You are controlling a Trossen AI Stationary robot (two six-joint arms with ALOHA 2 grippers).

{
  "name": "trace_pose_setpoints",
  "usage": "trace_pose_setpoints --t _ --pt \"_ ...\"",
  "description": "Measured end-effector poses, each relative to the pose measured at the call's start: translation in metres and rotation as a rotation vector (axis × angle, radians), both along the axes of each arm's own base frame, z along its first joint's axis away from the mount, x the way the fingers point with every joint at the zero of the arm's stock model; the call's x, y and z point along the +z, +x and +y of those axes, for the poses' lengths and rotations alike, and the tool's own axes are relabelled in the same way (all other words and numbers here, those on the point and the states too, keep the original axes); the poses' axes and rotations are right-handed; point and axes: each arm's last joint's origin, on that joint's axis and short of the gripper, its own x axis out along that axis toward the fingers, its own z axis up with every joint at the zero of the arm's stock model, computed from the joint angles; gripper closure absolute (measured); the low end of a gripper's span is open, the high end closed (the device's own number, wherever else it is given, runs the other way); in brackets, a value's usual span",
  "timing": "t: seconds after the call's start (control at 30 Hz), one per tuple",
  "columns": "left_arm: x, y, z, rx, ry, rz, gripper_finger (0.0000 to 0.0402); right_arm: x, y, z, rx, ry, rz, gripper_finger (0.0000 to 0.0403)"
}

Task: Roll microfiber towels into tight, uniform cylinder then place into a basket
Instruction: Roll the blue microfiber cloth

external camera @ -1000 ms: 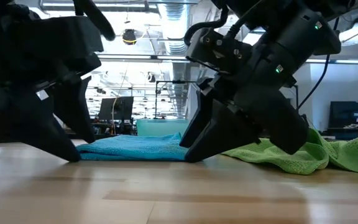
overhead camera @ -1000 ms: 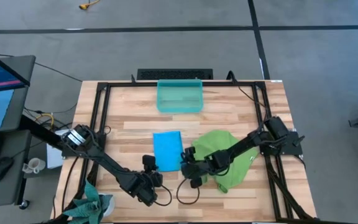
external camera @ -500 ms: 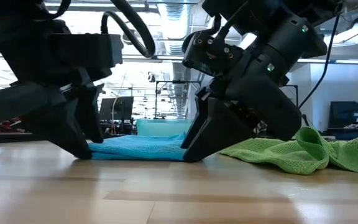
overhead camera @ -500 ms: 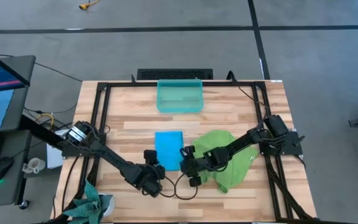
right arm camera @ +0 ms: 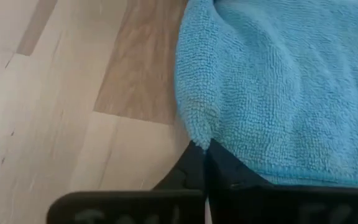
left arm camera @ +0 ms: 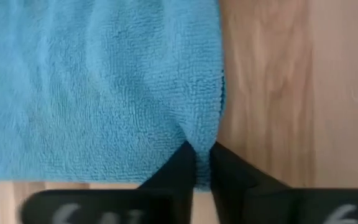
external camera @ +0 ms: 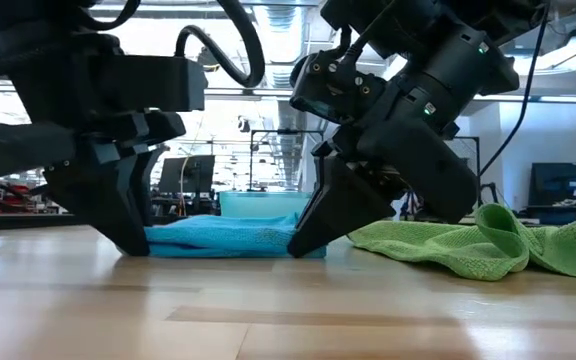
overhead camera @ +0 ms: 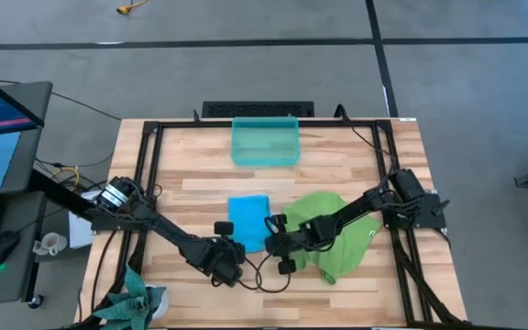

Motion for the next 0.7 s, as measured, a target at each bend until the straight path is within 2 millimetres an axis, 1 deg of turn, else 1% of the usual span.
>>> trace_pose_setpoints --t 0.07,0.23,0.33,0.43,0.53,0.7 --pt "0.002 -0.001 -0.003 -0.008 -0.007 0.002 0.0392 0.000 -0.001 0.002 0.006 0.000 0.000 0.0393" --pt "0.014 -0.005 -0.018 -0.018 -0.059 -0.030 0.0390 0.004 -0.001 0.009 0.040 0.023 0.010 0.0376" --pt "0.023 -0.004 -0.032 -0.038 -0.140 -0.051 0.0397 0.011 0.001 0.020 0.078 0.037 0.044 0.0381" --pt "0.030 -0.002 -0.038 -0.039 -0.196 -0.049 0.0397 0.019 0.002 0.030 0.104 0.027 0.088 0.0392" --pt "0.035 -0.001 -0.041 0.006 -0.241 -0.047 0.0392 0.028 0.004 0.039 0.118 0.017 0.098 0.0393" --pt "0.052 0.002 -0.044 0.130 -0.266 -0.044 0.0394 0.041 0.005 0.050 0.089 0.027 0.114 0.0383"
